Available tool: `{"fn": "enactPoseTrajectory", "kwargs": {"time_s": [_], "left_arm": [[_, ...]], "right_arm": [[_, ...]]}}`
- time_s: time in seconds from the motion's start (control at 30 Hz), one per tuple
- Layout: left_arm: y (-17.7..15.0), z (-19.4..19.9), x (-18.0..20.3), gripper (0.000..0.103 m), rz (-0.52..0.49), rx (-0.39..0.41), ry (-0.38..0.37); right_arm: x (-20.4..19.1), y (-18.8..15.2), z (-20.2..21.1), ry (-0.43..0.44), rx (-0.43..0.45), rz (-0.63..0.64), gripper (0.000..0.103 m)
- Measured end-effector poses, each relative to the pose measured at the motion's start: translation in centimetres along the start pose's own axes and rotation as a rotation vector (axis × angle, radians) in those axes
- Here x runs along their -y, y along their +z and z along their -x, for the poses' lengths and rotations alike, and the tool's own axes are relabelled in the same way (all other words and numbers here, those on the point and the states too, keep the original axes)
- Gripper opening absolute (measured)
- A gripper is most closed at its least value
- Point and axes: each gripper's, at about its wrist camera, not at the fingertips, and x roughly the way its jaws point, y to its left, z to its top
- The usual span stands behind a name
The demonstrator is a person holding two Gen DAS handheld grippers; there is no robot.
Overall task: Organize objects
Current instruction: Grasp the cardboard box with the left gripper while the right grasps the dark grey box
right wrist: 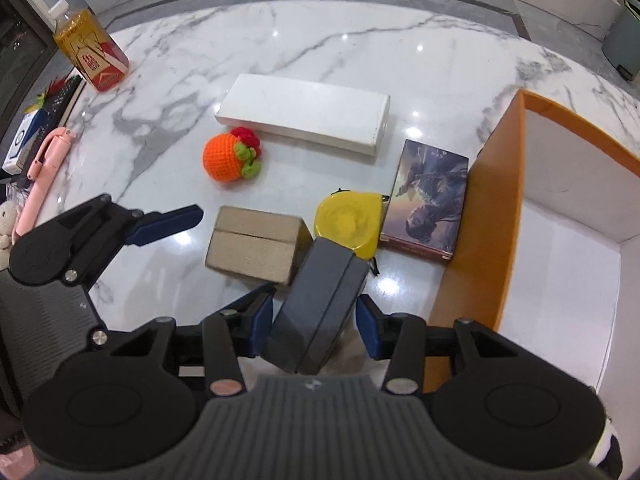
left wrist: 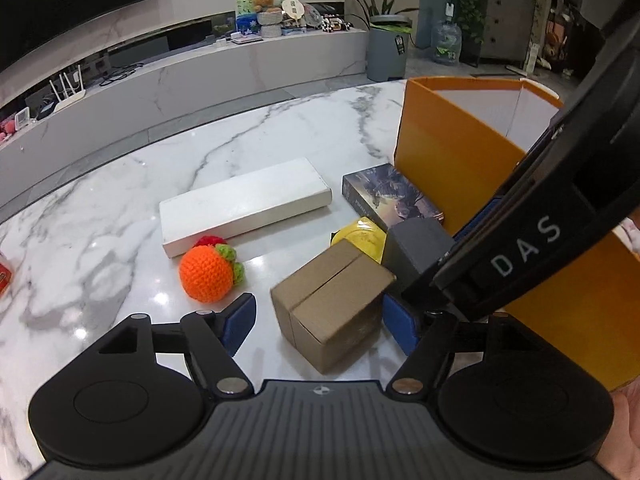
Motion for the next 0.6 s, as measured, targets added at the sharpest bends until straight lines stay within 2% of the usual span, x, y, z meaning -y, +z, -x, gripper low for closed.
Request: {"fn": "enactPoseTrajectory", "kwargs": {"time_s": [0.17, 0.23, 0.37, 0.6], "left_arm": [[0.10, -0.51, -0.29, 0.082, 0.043, 0.009, -0.022], [0.14, -0.79, -0.23, 0.076, 0.036, -0.002, -0.030], [-0.13, -0.85, -0.37, 0.072, 0.042, -0.016, -0.038], [-0.28, -0.15, -0.48, 0.071, 0.073, -0.059, -0.005]], "right_arm": [[0.24, 0.24, -0.51, -0.008, -0.009, 0.015, 0.041], [0.24, 0.28, -0.52, -0.015, -0.006, 0.030, 0.040], [0.31, 0.27, -0.47, -0.010, -0.011, 0.055, 0.040], [0.01, -0.03, -0.40, -0.025, 0.013, 0.113, 0.039]]}}
